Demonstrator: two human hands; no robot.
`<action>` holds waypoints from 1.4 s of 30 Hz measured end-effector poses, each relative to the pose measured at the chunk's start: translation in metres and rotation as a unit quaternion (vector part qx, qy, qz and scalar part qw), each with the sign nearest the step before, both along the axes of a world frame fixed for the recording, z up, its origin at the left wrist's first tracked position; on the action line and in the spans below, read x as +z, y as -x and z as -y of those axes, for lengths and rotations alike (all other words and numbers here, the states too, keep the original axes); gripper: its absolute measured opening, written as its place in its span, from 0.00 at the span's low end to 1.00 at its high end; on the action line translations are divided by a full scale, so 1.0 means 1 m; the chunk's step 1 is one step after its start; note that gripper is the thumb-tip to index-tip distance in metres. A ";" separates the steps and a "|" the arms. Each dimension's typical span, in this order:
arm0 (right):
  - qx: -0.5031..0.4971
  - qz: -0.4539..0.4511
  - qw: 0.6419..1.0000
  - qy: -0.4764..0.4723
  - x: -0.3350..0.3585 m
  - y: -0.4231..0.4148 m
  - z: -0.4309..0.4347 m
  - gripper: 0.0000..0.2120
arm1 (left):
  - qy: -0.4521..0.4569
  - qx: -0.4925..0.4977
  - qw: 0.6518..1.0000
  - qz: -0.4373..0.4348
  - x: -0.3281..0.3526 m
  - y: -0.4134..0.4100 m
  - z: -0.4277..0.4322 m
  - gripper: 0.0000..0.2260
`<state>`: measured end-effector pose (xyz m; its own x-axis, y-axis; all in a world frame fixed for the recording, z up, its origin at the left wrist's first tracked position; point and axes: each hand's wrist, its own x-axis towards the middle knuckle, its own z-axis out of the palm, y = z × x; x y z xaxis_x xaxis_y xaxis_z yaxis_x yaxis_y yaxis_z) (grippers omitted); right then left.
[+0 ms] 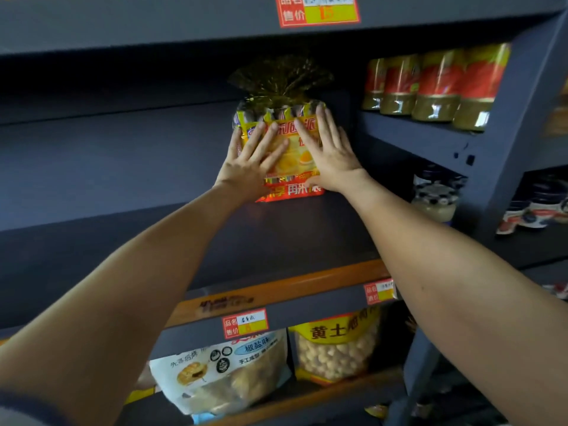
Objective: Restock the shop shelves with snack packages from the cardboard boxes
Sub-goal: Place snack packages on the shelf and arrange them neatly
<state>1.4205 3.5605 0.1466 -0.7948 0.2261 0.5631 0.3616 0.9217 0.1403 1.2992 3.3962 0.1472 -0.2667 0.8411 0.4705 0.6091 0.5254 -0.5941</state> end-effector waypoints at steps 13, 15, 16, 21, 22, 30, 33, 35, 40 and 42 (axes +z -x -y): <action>-0.021 -0.002 0.999 0.032 0.001 -0.005 -0.004 0.58 | -0.161 0.058 0.970 0.173 -0.001 -0.024 0.000 0.56; -0.025 -0.007 0.998 0.050 0.000 -0.006 -0.004 0.59 | -0.195 0.057 0.946 0.254 -0.005 -0.027 -0.003 0.57; -0.025 -0.008 0.997 0.067 0.000 -0.007 -0.003 0.60 | -0.192 0.044 0.942 0.270 -0.007 -0.028 -0.004 0.55; -0.030 -0.002 0.994 0.110 -0.001 -0.015 0.000 0.56 | -0.190 0.063 0.960 0.194 -0.011 -0.030 -0.009 0.48; -0.033 -0.008 0.995 0.099 0.000 -0.015 0.000 0.55 | -0.192 0.086 0.963 0.166 -0.010 -0.031 -0.010 0.48; -0.015 0.031 0.991 0.130 0.000 -0.026 0.021 0.47 | -0.155 0.081 0.952 0.253 -0.003 -0.044 -0.014 0.44; 0.011 -0.004 0.971 0.238 0.009 -0.026 0.050 0.35 | -0.156 0.098 0.939 0.291 0.001 -0.061 -0.003 0.43; 0.046 -0.059 0.955 0.286 0.011 -0.027 0.077 0.24 | -0.127 0.104 0.938 0.304 0.000 -0.071 0.011 0.40; 0.139 -0.107 0.907 0.382 0.006 -0.037 0.153 0.14 | -0.167 0.093 0.901 0.389 0.004 -0.098 0.068 0.21; 0.190 -0.145 0.883 0.404 0.008 -0.047 0.181 0.11 | -0.217 0.058 0.868 0.443 0.011 -0.112 0.097 0.17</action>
